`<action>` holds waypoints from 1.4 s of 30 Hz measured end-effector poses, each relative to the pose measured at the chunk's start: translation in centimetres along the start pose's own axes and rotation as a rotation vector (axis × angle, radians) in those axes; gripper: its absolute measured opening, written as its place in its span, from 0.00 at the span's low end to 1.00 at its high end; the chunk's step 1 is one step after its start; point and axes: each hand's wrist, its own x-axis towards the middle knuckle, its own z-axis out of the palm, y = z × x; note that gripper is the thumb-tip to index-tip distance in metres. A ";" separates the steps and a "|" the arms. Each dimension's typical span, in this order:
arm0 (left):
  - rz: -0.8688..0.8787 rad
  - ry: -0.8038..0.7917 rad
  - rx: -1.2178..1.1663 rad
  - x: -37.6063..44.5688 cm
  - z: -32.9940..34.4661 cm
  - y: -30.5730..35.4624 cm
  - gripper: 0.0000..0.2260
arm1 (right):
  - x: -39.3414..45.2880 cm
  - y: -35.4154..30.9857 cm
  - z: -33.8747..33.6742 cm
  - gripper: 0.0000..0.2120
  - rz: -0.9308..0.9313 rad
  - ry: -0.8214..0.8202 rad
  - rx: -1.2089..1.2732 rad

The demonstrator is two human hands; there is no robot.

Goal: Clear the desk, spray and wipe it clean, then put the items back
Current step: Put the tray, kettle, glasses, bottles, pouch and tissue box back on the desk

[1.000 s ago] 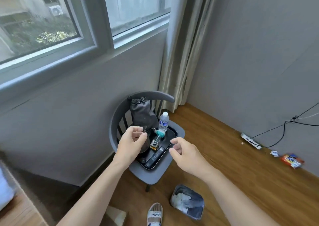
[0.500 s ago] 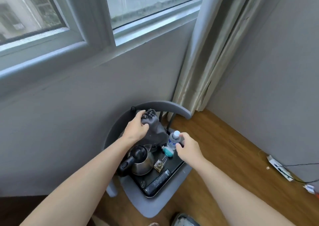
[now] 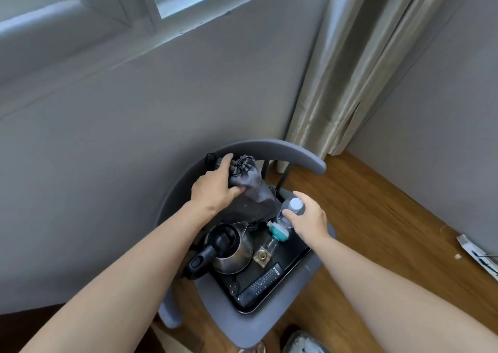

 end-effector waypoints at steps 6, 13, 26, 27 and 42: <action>0.032 0.081 -0.055 -0.4 0.1 0.1 0.15 | 0.4 0.7 0.7 0.17 0.028 0.086 0.009; -0.011 0.203 -0.310 -4.4 -1.4 1.2 0.19 | -2.8 -0.9 -2.6 0.18 -0.095 0.135 -0.007; -0.037 0.547 -0.704 -16.4 -12.2 6.9 0.17 | -14.2 -8.6 -13.1 0.15 -0.413 0.226 0.145; -0.031 0.575 -0.711 -18.0 -13.2 7.2 0.17 | -15.5 -9.3 -13.8 0.14 -0.430 0.209 0.169; -0.086 0.820 -0.818 -47.7 -21.0 5.0 0.16 | -39.6 -16.7 -16.6 0.10 -0.823 -0.273 0.309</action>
